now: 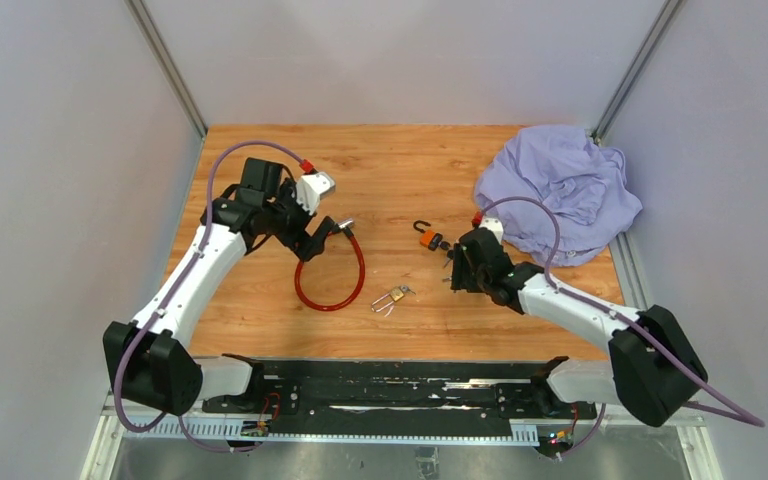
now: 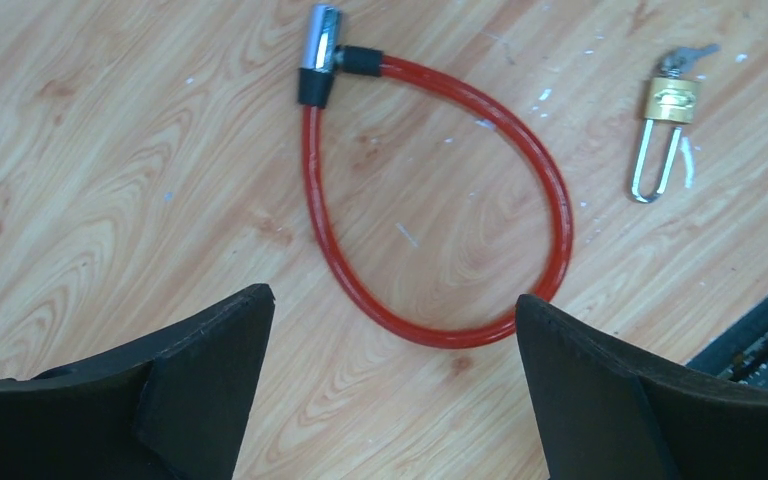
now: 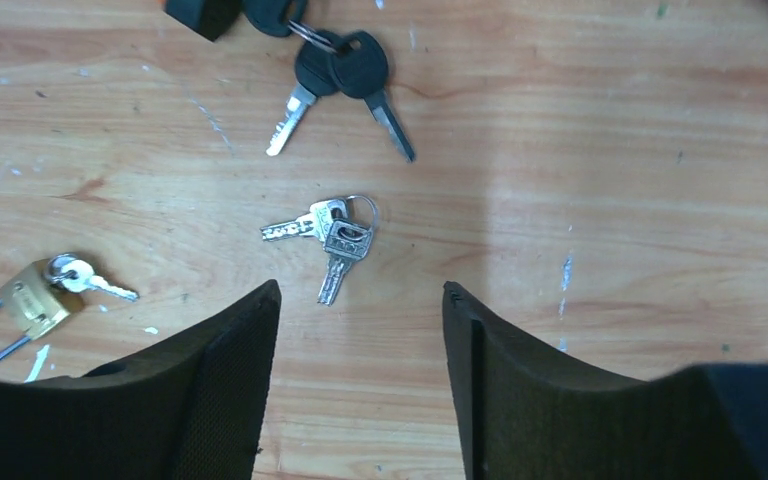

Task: Unlock with the key
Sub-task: Place the lock at the center of the board, then pick up the key from the center of the board.

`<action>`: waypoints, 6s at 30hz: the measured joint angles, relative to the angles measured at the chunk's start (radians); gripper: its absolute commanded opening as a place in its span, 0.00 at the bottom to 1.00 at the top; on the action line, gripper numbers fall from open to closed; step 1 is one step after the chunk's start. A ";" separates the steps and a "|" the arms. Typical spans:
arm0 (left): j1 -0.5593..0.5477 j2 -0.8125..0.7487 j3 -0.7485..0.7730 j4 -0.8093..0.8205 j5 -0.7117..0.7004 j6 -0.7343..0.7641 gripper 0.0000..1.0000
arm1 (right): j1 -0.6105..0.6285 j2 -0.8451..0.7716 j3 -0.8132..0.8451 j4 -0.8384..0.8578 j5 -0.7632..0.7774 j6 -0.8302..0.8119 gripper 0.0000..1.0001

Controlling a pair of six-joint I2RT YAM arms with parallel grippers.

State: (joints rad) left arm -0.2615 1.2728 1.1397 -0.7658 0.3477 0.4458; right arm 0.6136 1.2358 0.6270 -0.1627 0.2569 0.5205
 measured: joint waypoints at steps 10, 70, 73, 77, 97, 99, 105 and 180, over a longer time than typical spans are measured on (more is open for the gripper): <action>0.069 -0.021 0.012 0.032 -0.083 -0.012 0.98 | -0.018 0.190 0.135 -0.029 0.002 0.003 0.44; 0.090 0.004 0.027 -0.086 0.249 0.037 0.81 | -0.027 0.141 0.157 -0.169 -0.399 0.006 0.01; 0.089 0.005 -0.015 -0.098 0.384 0.073 0.79 | -0.012 0.118 0.218 -0.212 -0.457 0.006 0.01; 0.047 0.013 -0.053 -0.108 0.514 0.100 0.80 | 0.024 0.092 0.334 -0.243 -0.527 0.016 0.01; -0.108 -0.026 -0.066 -0.113 0.975 0.174 0.85 | 0.173 0.061 0.566 -0.079 -0.929 0.187 0.01; -0.108 -0.040 -0.066 -0.113 1.000 0.180 0.84 | 0.180 0.061 0.577 -0.063 -0.959 0.200 0.00; -0.108 -0.051 -0.069 -0.113 1.036 0.184 0.70 | 0.181 0.061 0.608 -0.022 -1.003 0.222 0.01; -0.167 -0.028 0.203 -0.426 0.769 -0.159 0.00 | 0.151 0.114 0.507 0.273 -1.263 0.037 0.30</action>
State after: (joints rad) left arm -0.4290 1.2446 1.3422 -1.1915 1.1168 0.2871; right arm 0.7650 1.3502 1.1339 0.1101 -1.0058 0.5575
